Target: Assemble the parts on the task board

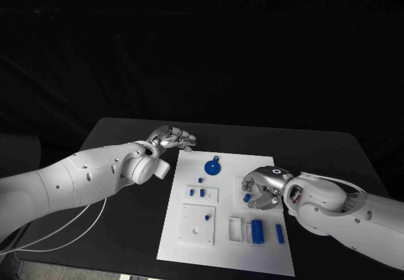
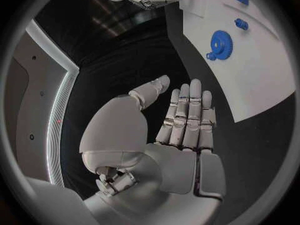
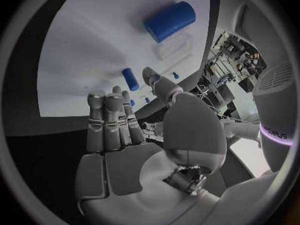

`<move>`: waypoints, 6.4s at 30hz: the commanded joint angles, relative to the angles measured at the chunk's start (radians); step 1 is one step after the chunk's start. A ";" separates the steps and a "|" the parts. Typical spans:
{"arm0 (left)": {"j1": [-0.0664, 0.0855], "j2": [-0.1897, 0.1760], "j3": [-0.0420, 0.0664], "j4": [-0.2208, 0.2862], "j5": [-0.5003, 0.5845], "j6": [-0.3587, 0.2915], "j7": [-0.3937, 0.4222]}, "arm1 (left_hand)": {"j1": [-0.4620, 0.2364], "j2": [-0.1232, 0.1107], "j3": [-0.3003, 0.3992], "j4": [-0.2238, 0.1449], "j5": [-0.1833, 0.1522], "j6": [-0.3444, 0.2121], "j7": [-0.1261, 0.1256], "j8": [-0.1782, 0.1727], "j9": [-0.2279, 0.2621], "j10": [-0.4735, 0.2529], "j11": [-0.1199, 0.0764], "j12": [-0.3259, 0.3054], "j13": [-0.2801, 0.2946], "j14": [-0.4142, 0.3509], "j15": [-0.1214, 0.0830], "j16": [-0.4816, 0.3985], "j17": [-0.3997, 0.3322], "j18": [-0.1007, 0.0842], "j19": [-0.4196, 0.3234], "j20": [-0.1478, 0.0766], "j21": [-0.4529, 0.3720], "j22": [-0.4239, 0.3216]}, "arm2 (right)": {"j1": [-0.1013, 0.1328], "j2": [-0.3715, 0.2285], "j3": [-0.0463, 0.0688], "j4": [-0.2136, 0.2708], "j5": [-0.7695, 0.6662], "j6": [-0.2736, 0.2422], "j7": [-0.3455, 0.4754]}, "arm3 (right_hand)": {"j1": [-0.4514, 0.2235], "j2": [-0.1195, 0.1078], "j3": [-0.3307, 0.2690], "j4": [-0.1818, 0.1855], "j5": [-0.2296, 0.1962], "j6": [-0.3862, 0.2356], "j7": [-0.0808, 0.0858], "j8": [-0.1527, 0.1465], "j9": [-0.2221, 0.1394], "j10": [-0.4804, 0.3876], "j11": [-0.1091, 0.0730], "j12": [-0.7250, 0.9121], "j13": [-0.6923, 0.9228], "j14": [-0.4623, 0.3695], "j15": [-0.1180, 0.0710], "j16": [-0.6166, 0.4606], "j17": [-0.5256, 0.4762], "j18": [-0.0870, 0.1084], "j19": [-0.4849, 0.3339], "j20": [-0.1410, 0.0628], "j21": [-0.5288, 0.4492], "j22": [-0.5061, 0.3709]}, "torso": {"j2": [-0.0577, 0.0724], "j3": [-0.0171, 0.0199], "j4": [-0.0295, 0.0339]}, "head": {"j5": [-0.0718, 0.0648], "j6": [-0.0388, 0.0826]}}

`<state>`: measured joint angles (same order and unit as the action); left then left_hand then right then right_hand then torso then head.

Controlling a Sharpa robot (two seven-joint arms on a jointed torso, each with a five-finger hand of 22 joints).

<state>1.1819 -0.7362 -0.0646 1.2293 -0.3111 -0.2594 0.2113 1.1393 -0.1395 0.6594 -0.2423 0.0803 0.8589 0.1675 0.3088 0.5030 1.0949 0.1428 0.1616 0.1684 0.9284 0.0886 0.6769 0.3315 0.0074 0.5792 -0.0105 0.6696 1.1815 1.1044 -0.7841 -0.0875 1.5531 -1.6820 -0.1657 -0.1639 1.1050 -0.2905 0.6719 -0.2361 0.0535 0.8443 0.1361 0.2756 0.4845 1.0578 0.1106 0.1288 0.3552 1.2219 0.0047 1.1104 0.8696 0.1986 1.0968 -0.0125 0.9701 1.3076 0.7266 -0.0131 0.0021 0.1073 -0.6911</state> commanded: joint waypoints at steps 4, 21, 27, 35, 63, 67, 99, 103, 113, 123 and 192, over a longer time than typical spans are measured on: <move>0.001 0.001 0.001 0.001 0.004 0.015 0.011 | 0.003 0.000 -0.006 0.001 -0.003 -0.005 -0.001 0.005 -0.001 -0.003 0.000 -0.004 -0.002 0.009 0.001 -0.007 0.002 0.002 0.009 0.001 -0.006 0.002 | -0.004 0.004 -0.001 0.002 -0.014 -0.009 0.018 | 0.044 0.008 0.059 0.039 -0.004 0.035 0.011 0.023 0.007 0.058 -0.018 0.038 0.003 0.014 -0.025 0.010 -0.004 0.063 0.019 -0.012 0.003 0.018 | 0.000 -0.0008 0.0001 | 0.000 -0.002; 0.001 -0.001 0.001 0.000 0.004 0.018 0.007 | 0.003 0.000 -0.007 0.001 -0.004 -0.006 -0.001 0.005 -0.002 -0.003 0.000 -0.005 -0.002 0.009 0.001 -0.008 0.004 0.002 0.009 0.001 -0.006 0.002 | -0.011 0.017 -0.006 -0.013 -0.057 -0.005 0.011 | 0.081 0.052 0.105 0.056 -0.005 0.126 -0.004 0.071 0.024 0.160 -0.061 0.109 0.029 0.026 -0.066 0.009 -0.008 0.063 0.023 -0.018 0.016 0.021 | 0.000 0.0000 -0.0008 | 0.002 -0.008; 0.001 -0.001 0.001 0.001 0.004 0.018 0.006 | 0.003 0.000 -0.007 0.001 -0.004 -0.006 -0.001 0.005 -0.002 -0.003 0.000 -0.005 -0.002 0.009 0.001 -0.009 0.005 0.002 0.009 0.001 -0.007 0.002 | -0.013 0.021 -0.007 -0.015 -0.061 -0.026 0.009 | 0.084 0.056 0.117 0.056 -0.005 0.132 -0.007 0.072 0.025 0.161 -0.062 0.113 0.031 0.027 -0.068 0.009 -0.009 0.063 0.023 -0.018 0.018 0.021 | 0.000 0.0001 -0.0006 | 0.003 -0.010; 0.001 -0.001 0.001 0.000 0.004 0.017 0.007 | 0.003 0.001 -0.007 0.001 -0.004 -0.006 -0.001 0.005 -0.002 -0.004 0.000 -0.005 -0.003 0.009 0.001 -0.009 0.005 0.002 0.009 0.001 -0.007 0.002 | -0.014 0.017 -0.007 -0.003 -0.054 -0.087 0.008 | 0.084 0.070 0.163 0.067 -0.005 0.175 -0.023 0.091 0.034 0.194 -0.080 0.145 0.049 0.039 -0.084 0.013 -0.008 0.063 0.035 -0.021 0.030 0.021 | 0.000 0.0000 -0.0002 | 0.002 -0.010; 0.001 0.004 0.001 -0.002 0.004 0.017 0.010 | 0.003 0.001 -0.007 0.001 -0.003 -0.007 -0.001 0.005 -0.002 -0.004 0.001 -0.005 -0.004 0.009 0.001 -0.011 0.008 0.002 0.010 0.001 -0.008 0.003 | -0.048 0.091 0.035 0.105 0.038 -0.180 0.069 | 0.067 0.077 0.205 0.051 -0.005 0.193 -0.031 0.095 0.047 0.199 -0.089 0.171 0.078 0.054 -0.094 0.008 -0.011 0.063 0.051 -0.034 0.052 0.021 | -0.001 -0.0015 -0.0006 | 0.027 -0.015; 0.001 0.009 0.001 -0.003 0.004 0.017 0.010 | 0.003 0.001 -0.007 0.001 -0.003 -0.007 -0.001 0.005 -0.002 -0.004 0.001 -0.005 -0.004 0.009 0.001 -0.012 0.009 0.002 0.010 0.001 -0.008 0.003 | -0.072 0.134 0.015 0.096 0.002 -0.163 0.071 | 0.066 0.077 0.205 0.048 -0.005 0.194 -0.032 0.095 0.048 0.199 -0.089 0.173 0.080 0.054 -0.094 0.007 -0.011 0.063 0.051 -0.034 0.052 0.021 | 0.000 -0.0011 0.0015 | 0.033 -0.020; 0.001 0.013 0.001 -0.004 0.005 0.021 0.008 | 0.002 0.002 -0.008 0.002 -0.003 -0.008 -0.001 0.006 -0.003 -0.005 0.001 -0.004 -0.005 0.009 0.002 -0.014 0.012 0.002 0.010 0.001 -0.010 0.004 | -0.130 0.239 -0.040 0.052 -0.196 -0.114 0.013 | 0.062 0.077 0.209 0.037 -0.005 0.198 -0.033 0.096 0.052 0.199 -0.091 0.178 0.087 0.055 -0.096 0.006 -0.011 0.063 0.049 -0.034 0.055 0.021 | -0.001 -0.0007 -0.0002 | 0.056 -0.035; 0.001 0.013 0.001 -0.004 0.005 0.022 0.008 | 0.002 0.002 -0.009 0.002 -0.003 -0.008 -0.001 0.006 -0.003 -0.005 0.001 -0.004 -0.005 0.009 0.002 -0.015 0.013 0.002 0.010 0.001 -0.010 0.004 | -0.130 0.239 -0.040 0.051 -0.213 -0.111 -0.001 | 0.062 0.077 0.210 0.036 -0.005 0.198 -0.034 0.096 0.052 0.199 -0.091 0.179 0.087 0.055 -0.096 0.005 -0.011 0.063 0.049 -0.034 0.055 0.021 | -0.001 -0.0010 -0.0005 | 0.056 -0.037; 0.001 0.013 0.001 -0.004 0.005 0.024 0.006 | 0.002 0.002 -0.009 0.002 -0.003 -0.008 0.000 0.006 -0.003 -0.005 0.001 -0.005 -0.005 0.009 0.002 -0.016 0.014 0.002 0.010 0.001 -0.010 0.004 | -0.130 0.239 -0.040 0.051 -0.236 -0.122 -0.024 | 0.061 0.075 0.212 0.035 -0.005 0.200 -0.034 0.097 0.053 0.199 -0.092 0.180 0.089 0.057 -0.096 0.006 -0.011 0.063 0.049 -0.034 0.056 0.020 | -0.001 -0.0006 -0.0006 | 0.055 -0.037; 0.001 0.014 0.001 -0.004 0.005 0.025 0.005 | 0.002 0.002 -0.009 0.002 -0.004 -0.008 0.000 0.006 -0.003 -0.005 0.001 -0.005 -0.006 0.009 0.002 -0.017 0.015 0.002 0.010 0.001 -0.011 0.004 | -0.130 0.244 -0.040 0.049 -0.246 -0.103 -0.029 | 0.060 0.074 0.216 0.035 -0.005 0.201 -0.035 0.097 0.055 0.200 -0.092 0.182 0.091 0.058 -0.097 0.006 -0.011 0.063 0.051 -0.034 0.058 0.020 | -0.001 -0.0010 -0.0006 | 0.055 -0.037; 0.001 0.007 0.000 -0.022 0.005 0.030 0.007 | 0.003 -0.001 -0.010 0.001 -0.005 -0.010 0.001 0.006 -0.004 -0.008 0.002 -0.005 -0.008 0.008 0.002 -0.022 0.022 0.001 0.010 0.002 -0.014 0.006 | -0.011 -0.004 0.010 0.144 0.433 -0.136 0.059 | -0.010 0.016 0.047 0.062 0.028 0.077 0.022 0.024 0.010 0.084 -0.046 0.176 0.026 0.012 -0.052 -0.003 -0.022 0.063 0.004 -0.006 0.028 0.017 | -0.004 0.0009 -0.0052 | 0.020 -0.016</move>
<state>1.1817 -0.7309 -0.0651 1.2060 -0.3105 -0.2407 0.2060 1.1393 -0.1395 0.6541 -0.2425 0.0803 0.8521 0.1677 0.3088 0.5002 1.0913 0.1464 0.1616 0.1611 0.9318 0.0921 0.6607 0.3519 0.0075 0.5827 -0.0071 0.6618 1.1863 1.0902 -0.7838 -0.0773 1.7014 -1.4465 -0.3643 -0.1018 1.1000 -0.2712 0.7214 -0.1740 0.0846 0.9174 0.1592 0.2954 0.4942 1.1322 0.0693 0.2996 0.3780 1.2378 -0.0403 1.1012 0.8478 0.1977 1.1025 -0.0210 1.0018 1.3083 0.7244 -0.0128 -0.0012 0.1302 -0.7080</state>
